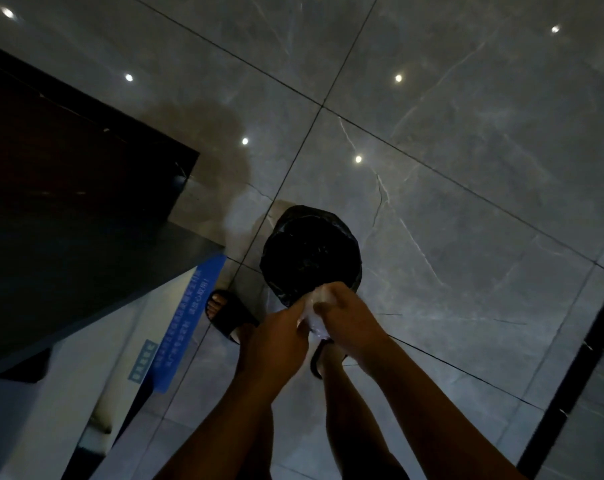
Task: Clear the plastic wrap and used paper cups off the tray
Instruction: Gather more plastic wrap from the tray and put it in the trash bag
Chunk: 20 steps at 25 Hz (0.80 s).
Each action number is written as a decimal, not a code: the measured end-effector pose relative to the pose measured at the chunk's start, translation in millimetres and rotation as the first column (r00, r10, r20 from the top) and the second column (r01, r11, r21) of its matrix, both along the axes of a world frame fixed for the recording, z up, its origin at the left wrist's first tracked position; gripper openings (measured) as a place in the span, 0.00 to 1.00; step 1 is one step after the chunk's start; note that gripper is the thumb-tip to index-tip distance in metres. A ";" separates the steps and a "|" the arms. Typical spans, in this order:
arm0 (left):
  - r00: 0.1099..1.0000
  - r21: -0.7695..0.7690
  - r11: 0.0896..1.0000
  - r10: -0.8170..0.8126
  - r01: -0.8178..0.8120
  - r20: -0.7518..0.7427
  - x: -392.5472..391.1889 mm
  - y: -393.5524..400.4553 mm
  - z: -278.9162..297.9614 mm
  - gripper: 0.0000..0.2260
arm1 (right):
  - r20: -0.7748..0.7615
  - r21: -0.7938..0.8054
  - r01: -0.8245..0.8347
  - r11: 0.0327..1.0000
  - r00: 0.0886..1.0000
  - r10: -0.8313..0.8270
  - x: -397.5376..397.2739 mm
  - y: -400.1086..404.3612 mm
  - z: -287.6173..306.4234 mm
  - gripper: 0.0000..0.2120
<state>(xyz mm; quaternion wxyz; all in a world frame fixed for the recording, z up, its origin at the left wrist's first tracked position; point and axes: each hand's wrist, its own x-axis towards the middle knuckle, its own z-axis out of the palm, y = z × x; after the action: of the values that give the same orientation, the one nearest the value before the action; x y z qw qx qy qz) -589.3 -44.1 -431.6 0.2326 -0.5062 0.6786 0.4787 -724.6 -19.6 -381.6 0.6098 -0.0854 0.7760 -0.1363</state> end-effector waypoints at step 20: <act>0.921 -0.192 0.910 -0.329 0.368 0.207 26.1 -11.7 -132.5 0.53 | -0.453 -0.025 -0.438 0.898 0.806 0.381 -36.4 -12.3 -162.4 0.27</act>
<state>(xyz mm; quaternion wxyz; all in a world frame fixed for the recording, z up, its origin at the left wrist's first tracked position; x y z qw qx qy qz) -563.3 -55.8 -564.1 0.3123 -0.4387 0.7861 0.3034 -761.0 -31.9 -543.9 0.4279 -0.3182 0.8455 -0.0281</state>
